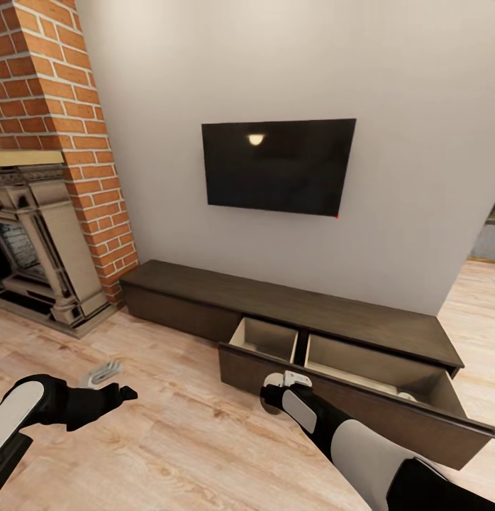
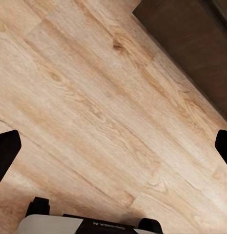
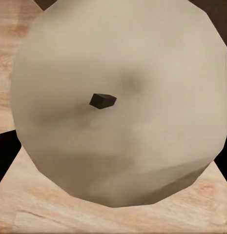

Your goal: Place each of the two pumpkins and all three candles from the living room inside a cabinet in the living room (use any cabinet), then make sure every cabinet is closed, and position the cauldron so it is next to a table in the living room.

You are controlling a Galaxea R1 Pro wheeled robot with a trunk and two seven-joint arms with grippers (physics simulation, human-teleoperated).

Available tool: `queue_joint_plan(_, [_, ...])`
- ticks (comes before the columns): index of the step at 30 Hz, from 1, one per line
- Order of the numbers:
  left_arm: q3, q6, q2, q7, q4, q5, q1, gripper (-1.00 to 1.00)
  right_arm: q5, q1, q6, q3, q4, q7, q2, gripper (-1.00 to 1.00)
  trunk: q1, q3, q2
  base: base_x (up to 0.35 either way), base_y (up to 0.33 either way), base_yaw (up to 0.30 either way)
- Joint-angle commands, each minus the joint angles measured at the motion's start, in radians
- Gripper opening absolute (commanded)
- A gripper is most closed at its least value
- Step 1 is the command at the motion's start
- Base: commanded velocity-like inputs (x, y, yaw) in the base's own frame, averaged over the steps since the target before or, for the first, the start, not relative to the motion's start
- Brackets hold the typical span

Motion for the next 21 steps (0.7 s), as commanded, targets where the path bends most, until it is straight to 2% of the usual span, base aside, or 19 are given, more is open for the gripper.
queue_joint_plan(1, [-0.001, 0.001, 0.001, 0.011, -0.001, 0.009, -0.001, 1.00, -0.007, -0.001, 0.005, 0.006, -0.002, -0.007, -0.001, -1.00, -0.004, 0.001, 0.007, 0.000, 0.000, 0.080])
queue_joint_plan(8, [-0.002, 0.001, 0.000, 0.011, -0.001, 0.009, -0.001, 1.00, -0.053, -0.001, 0.007, 0.007, -0.003, -0.005, -0.002, -1.00, -0.031, 0.014, 0.056, 0.000, 0.000, 0.072])
queue_joint_plan(14, [-0.003, 0.001, 0.000, 0.011, -0.001, 0.009, -0.001, 1.00, -0.060, -0.001, 0.001, 0.008, -0.005, -0.002, -0.001, -1.00, -0.054, 0.031, 0.098, 0.000, 0.000, 0.002])
queue_joint_plan(21, [-0.002, 0.001, 0.000, 0.011, -0.001, 0.009, -0.001, 1.00, -0.061, -0.001, 0.004, 0.007, -0.004, 0.007, -0.001, -1.00, -0.081, 0.052, 0.147, 0.000, 0.000, -0.216])
